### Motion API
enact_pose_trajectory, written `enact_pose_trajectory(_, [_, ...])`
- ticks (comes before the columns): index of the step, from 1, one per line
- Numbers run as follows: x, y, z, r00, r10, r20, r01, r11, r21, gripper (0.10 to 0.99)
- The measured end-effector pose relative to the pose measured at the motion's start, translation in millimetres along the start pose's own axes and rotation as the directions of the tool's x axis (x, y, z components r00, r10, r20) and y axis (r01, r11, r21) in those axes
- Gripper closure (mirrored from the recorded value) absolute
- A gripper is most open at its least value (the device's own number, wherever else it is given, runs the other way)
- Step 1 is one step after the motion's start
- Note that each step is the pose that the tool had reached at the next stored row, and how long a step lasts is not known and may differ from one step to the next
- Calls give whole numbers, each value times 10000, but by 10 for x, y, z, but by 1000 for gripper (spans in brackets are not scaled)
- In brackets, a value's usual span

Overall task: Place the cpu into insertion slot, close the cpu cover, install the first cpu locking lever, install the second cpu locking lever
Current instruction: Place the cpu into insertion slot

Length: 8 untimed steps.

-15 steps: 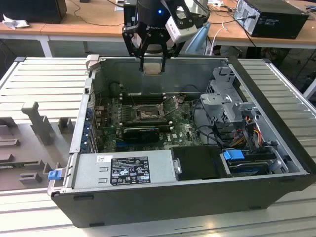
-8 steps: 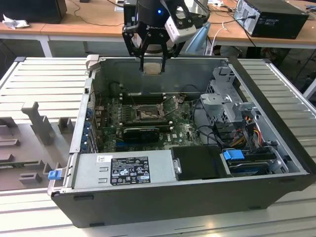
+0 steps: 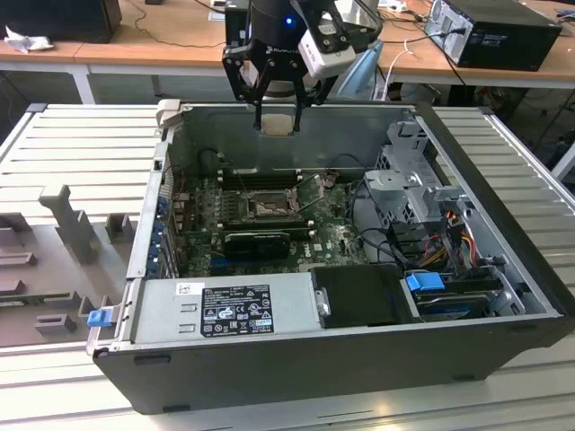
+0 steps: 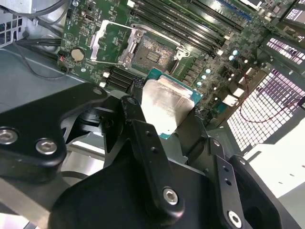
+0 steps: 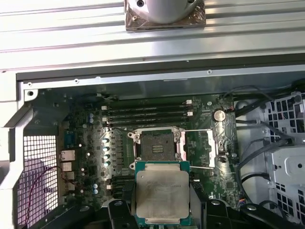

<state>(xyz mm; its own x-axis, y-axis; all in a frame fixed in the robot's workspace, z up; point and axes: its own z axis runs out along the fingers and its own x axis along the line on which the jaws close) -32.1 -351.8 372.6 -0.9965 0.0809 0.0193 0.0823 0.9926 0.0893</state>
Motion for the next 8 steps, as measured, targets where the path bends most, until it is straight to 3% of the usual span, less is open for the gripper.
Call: enact_pose_trajectory(8, [0,0,0,9980,623,55,-623,9981,-13,549])
